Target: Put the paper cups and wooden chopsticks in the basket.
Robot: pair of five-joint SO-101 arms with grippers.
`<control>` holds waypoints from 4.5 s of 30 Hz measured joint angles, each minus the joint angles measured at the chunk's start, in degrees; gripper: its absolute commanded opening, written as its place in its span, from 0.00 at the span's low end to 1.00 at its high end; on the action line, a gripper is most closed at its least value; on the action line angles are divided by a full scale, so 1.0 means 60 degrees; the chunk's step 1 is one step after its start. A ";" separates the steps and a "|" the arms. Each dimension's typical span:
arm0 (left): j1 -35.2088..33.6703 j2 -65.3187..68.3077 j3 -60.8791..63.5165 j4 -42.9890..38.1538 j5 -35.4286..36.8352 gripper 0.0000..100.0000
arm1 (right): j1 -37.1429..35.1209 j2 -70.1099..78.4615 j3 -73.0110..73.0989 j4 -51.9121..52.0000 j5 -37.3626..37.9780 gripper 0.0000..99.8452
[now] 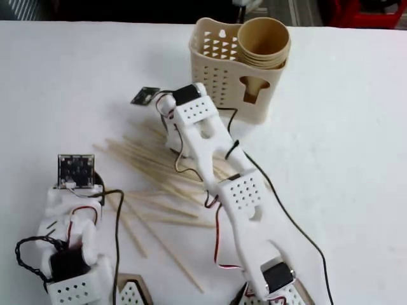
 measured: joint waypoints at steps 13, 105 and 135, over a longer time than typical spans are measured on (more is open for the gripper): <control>0.0000 0.0000 0.0000 -0.0029 0.0000 0.15 | 0.0044 -0.1128 0.0440 0.0176 -0.0015 0.02; 0.0000 0.0000 0.0000 -0.0029 0.0000 0.15 | 0.2168 -0.5392 0.1187 -0.8835 -0.3048 0.02; 0.0000 0.0000 0.0000 -0.0029 0.0000 0.15 | 0.1216 -0.6740 0.1187 -0.0996 -0.3048 0.14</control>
